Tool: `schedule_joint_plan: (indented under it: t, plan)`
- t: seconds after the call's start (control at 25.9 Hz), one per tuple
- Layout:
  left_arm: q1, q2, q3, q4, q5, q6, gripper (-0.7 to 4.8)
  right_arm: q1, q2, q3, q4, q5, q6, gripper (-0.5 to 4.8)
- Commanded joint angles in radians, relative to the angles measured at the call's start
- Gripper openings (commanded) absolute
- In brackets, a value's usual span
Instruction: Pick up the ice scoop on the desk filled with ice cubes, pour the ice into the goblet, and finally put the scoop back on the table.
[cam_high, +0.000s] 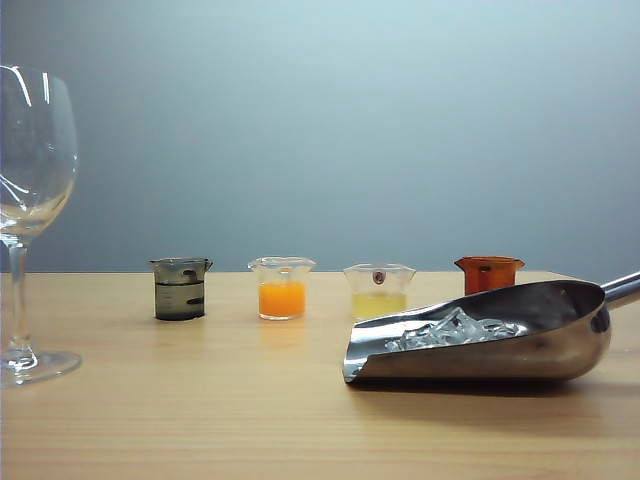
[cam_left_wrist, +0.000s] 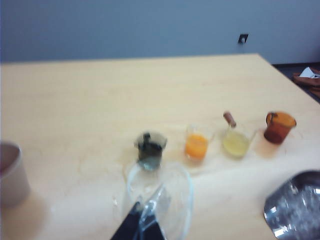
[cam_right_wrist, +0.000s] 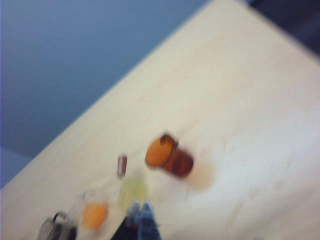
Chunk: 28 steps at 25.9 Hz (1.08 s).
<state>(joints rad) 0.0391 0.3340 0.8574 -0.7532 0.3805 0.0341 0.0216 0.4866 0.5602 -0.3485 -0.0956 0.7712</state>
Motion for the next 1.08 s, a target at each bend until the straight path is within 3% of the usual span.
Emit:
schedule_joint_plan:
  t: [0.04,0.27,0.46,0.54,0.7,0.85,0.93,1.08]
  plan:
    - [0.0,0.117,0.083,0.04,-0.01,0.018,-0.05,0.042,0.14,-0.003,0.185,-0.013,0.202,-0.06]
    - [-0.006,0.172,0.103,0.06,0.133,0.018,-0.05,0.118,0.181,-0.029,0.166,0.042,0.308,-0.06]
    - [-0.127,0.214,0.198,-0.005,0.024,0.011,-0.05,0.302,0.169,-0.117,0.168,0.124,0.42,-0.05]
    - [-0.228,0.265,0.222,-0.061,-0.048,0.018,-0.05,0.421,0.137,-0.182,0.203,0.246,0.461,-0.06]
    - [-0.381,0.316,0.228,-0.057,-0.134,0.018,-0.05,0.509,0.088,-0.248,0.221,0.35,0.498,-0.06]
    - [-0.539,0.339,0.228,-0.053,-0.24,0.018,-0.05,0.525,0.061,-0.291,0.227,0.367,0.505,-0.06]
    - [-0.682,0.35,0.229,-0.047,-0.279,-0.026,-0.05,0.523,0.018,-0.353,0.299,0.416,0.518,-0.05]
    - [-0.819,0.381,0.228,-0.064,-0.339,-0.035,-0.05,0.52,-0.035,-0.412,0.335,0.444,0.536,-0.06]
